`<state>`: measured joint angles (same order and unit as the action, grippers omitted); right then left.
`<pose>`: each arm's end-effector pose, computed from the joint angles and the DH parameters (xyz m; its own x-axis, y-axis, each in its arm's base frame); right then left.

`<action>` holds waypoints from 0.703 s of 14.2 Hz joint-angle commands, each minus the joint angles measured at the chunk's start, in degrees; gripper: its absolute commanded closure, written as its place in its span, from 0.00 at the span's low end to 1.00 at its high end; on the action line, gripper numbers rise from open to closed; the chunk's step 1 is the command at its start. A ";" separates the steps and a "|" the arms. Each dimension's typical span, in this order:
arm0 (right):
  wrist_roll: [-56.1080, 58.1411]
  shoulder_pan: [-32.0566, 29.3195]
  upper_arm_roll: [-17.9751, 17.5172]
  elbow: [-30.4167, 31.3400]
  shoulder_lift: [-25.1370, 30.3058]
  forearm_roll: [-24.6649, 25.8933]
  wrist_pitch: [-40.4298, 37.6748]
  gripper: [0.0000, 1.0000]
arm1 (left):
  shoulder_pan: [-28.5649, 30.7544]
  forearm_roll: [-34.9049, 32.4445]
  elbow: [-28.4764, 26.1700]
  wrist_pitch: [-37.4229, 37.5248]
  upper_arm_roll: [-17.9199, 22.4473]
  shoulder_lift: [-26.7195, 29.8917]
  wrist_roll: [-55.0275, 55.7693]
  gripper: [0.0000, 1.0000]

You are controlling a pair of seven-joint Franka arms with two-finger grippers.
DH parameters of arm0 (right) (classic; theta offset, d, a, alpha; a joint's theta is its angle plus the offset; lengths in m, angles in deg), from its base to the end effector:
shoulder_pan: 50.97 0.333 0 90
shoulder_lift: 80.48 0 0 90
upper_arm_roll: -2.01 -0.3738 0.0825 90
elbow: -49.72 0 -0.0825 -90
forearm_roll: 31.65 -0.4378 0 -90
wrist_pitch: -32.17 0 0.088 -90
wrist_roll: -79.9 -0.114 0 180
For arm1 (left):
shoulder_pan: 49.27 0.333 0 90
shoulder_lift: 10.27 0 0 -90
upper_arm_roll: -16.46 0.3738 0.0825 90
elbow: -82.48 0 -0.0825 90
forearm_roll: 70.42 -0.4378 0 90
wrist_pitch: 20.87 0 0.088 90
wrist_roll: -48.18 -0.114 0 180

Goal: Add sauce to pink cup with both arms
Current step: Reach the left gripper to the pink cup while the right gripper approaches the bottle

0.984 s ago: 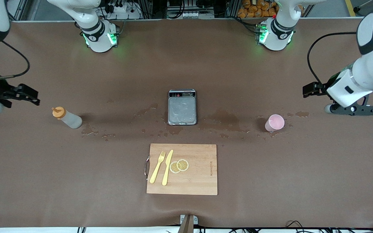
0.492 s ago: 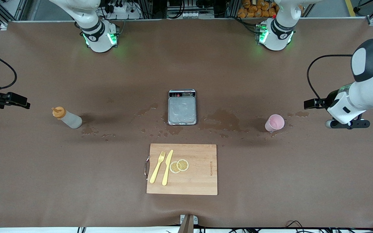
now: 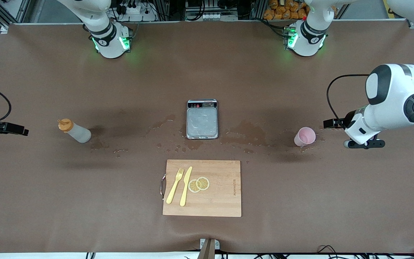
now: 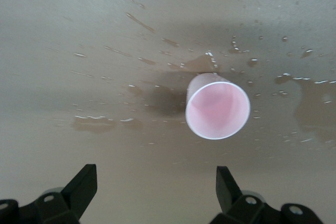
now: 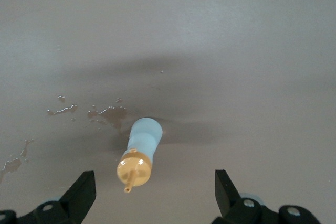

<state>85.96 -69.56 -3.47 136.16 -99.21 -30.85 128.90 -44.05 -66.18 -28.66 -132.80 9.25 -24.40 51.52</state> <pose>0.6915 -0.1715 0.5008 0.9826 -0.1193 -0.1427 -0.1251 -0.9916 -0.0324 0.6353 -0.0242 0.3602 0.9707 0.0485 -0.2354 0.0684 -0.9947 0.0774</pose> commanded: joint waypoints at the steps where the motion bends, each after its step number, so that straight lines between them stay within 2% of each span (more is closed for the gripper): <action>1: -0.60 -0.74 -1.02 -2.15 -1.40 -0.45 -1.55 0.00 | 2.43 2.78 -0.99 -2.67 -0.44 -1.77 -0.70 0.00; 6: -0.51 -2.06 -1.02 -2.41 -6.31 -0.45 -1.11 0.00 | 2.43 4.10 -3.02 -7.07 -0.88 -4.32 -0.52 0.00; 10: 0.01 -4.86 -1.02 -2.24 -10.09 -4.57 1.79 0.00 | 1.64 4.54 -3.02 -9.88 -1.15 -7.13 0.27 0.00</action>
<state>85.80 -71.53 -3.56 135.74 -106.46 -33.05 130.31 -42.14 -63.04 -31.57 -140.96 8.55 -30.49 51.59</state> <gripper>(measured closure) 0.000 0.000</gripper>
